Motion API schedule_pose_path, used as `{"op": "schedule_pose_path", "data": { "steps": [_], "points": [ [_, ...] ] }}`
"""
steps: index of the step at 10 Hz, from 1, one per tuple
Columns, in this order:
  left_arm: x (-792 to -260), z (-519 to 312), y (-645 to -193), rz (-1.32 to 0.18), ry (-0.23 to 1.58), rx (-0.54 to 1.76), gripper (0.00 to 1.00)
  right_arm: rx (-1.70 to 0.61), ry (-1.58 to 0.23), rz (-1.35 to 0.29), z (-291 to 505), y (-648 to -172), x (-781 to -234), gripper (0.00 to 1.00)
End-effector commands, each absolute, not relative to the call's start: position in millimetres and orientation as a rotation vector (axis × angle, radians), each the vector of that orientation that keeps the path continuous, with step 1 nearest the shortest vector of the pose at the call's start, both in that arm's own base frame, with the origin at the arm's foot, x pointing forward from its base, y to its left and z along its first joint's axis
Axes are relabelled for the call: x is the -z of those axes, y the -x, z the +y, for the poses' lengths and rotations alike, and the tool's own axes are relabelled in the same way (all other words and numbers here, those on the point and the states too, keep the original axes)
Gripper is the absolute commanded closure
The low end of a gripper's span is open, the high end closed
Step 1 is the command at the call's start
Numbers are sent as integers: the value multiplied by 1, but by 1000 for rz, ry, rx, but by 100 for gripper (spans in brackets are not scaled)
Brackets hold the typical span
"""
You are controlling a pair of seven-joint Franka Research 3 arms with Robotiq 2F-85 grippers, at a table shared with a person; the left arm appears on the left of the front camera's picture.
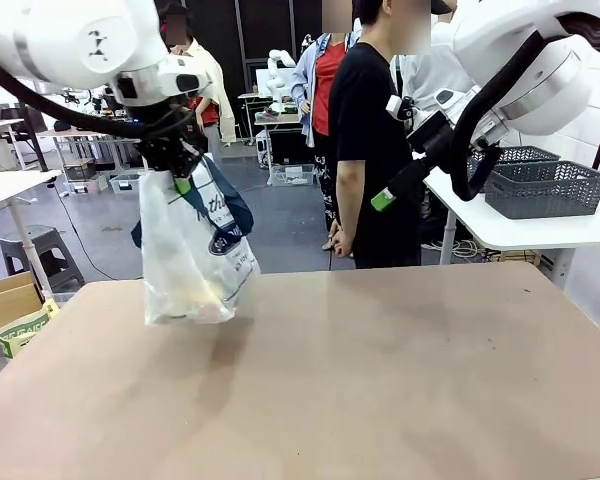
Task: Transfer purchased items from the store into the shopping bag.
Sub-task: Move the Reusable shopping bag to the right side of the table.
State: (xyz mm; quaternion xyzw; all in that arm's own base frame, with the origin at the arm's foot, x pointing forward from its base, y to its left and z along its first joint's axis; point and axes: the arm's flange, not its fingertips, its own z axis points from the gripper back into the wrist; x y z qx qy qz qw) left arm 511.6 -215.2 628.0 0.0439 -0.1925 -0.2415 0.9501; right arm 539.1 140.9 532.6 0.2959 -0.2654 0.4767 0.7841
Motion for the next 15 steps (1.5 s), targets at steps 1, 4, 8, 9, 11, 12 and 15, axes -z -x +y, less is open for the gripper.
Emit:
{"op": "schedule_pose_path", "data": {
  "steps": [1, 4, 8, 9, 11, 12, 15],
  "points": [
    [-628, -187, -486, -480, -100, 499, 100, -1054, -595, -598, 139, -550, -537, 0],
    [-629, -189, -498, -438, -108, 469, 100, -1028, -638, -573, 141, -539, -533, 0],
    [-629, -189, -498, -438, -108, 469, 100, -1028, -638, -573, 141, -539, -533, 0],
    [-629, -189, -498, -438, -108, 469, 100, -1028, -638, -573, 141, -539, -533, 0],
    [-615, -181, -499, -479, -105, 483, 100, -1028, -638, -573, 141, -539, -533, 0],
    [-608, -164, -504, -472, -129, 504, 100, -1028, -638, -573, 141, -539, -533, 0],
    [-596, -113, -511, -530, -128, 486, 100, -1028, -638, -573, 141, -539, -533, 0]
  ]
}}
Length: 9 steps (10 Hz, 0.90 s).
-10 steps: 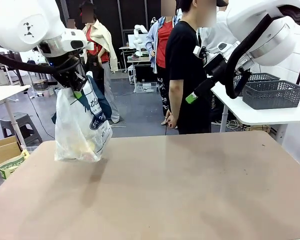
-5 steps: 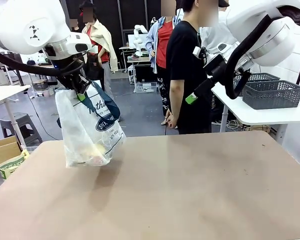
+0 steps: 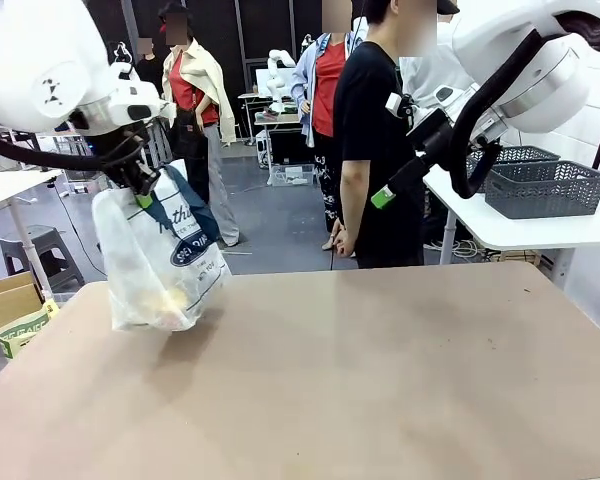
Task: Transfer purchased items from the store into the shopping bag.
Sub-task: Move the Reusable shopping bag to the right side of the table.
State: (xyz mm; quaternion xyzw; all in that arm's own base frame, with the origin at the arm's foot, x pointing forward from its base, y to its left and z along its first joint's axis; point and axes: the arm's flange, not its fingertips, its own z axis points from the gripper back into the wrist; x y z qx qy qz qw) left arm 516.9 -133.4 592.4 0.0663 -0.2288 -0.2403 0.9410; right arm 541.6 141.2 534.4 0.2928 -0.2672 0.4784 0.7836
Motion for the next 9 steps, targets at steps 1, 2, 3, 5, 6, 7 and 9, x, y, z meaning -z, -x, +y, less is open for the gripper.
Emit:
{"op": "schedule_pose_path", "data": {
  "steps": [1, 2, 3, 5, 6, 7, 9],
  "points": [
    [-591, -89, -518, -535, -156, 452, 100, -1028, -638, -573, 141, -539, -533, 0],
    [-585, -70, -522, -522, -147, 425, 100, -1028, -638, -573, 141, -539, -533, 0],
    [-583, -55, -520, -509, -146, 395, 100, -1028, -638, -573, 141, -539, -533, 0],
    [-575, -29, -507, -510, -130, 402, 100, -1028, -638, -573, 141, -539, -533, 0],
    [-569, -14, -499, -507, -125, 391, 100, -1028, -638, -573, 141, -539, -533, 0],
    [-563, -2, -493, -509, -150, 381, 100, -1028, -638, -573, 141, -539, -533, 0],
    [-545, 23, -484, -477, -179, 366, 100, -1028, -638, -573, 141, -539, -533, 0]
  ]
}}
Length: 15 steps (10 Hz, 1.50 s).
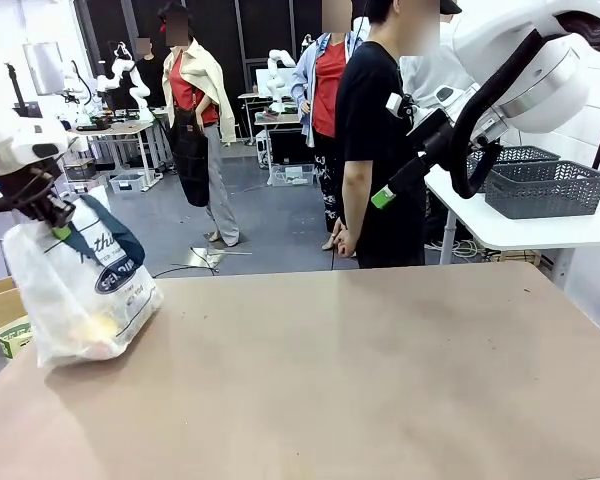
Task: Transfer purchased items from the store into the shopping bag.
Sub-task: Move the Reusable shopping bag to the right side of the table.
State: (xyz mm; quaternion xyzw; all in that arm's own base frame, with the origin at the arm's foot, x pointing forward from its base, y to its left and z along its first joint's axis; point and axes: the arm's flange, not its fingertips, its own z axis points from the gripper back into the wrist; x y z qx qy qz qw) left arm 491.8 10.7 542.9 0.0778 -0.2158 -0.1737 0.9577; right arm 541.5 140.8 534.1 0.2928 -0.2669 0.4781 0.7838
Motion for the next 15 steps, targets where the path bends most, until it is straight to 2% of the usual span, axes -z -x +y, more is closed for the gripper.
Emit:
{"op": "schedule_pose_path", "data": {
  "steps": [1, 5, 6, 12, 13, 15],
  "points": [
    [-538, 35, -480, -479, -169, 348, 100, -1028, -638, -573, 141, -539, -533, 0],
    [-514, 39, -479, -461, -167, 354, 100, -1028, -638, -573, 141, -539, -533, 0],
    [-529, 44, -479, -460, -165, 335, 100, -1028, -638, -573, 141, -539, -533, 0],
    [-529, 44, -479, -460, -165, 335, 100, -1028, -638, -573, 141, -539, -533, 0],
    [-525, 40, -479, -462, -165, 344, 93, -1028, -638, -573, 141, -539, -533, 0],
    [-528, 39, -481, -452, -153, 335, 54, -1028, -638, -573, 141, -539, -533, 0]
  ]
}}
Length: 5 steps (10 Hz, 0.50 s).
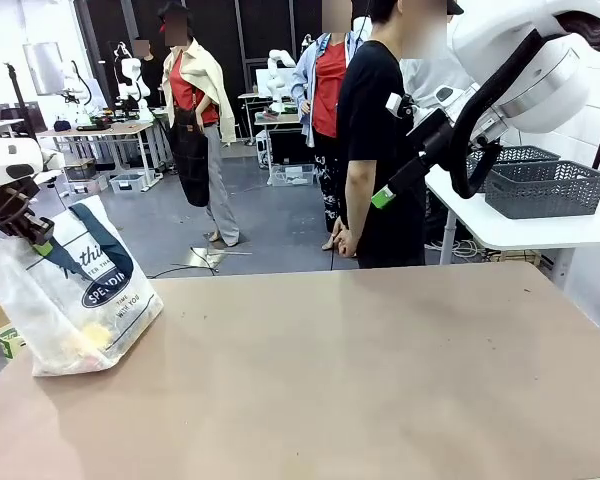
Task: Transfer purchased items from the store into the shopping bag.
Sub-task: Move the Reusable shopping bag to the right side of the table.
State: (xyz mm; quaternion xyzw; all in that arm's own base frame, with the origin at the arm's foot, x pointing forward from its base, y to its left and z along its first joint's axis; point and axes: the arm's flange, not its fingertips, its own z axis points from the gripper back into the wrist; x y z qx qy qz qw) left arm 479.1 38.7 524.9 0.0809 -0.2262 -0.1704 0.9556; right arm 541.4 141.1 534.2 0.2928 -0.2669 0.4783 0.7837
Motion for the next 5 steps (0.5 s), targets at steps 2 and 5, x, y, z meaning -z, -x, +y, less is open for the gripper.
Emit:
{"op": "schedule_pose_path", "data": {
  "steps": [2, 5],
  "points": [
    [-535, 38, -479, -453, -154, 335, 15, -1028, -638, -573, 141, -539, -533, 0],
    [-551, 35, -474, -485, -161, 346, 0, -1028, -638, -573, 141, -539, -533, 0]
  ]
}}
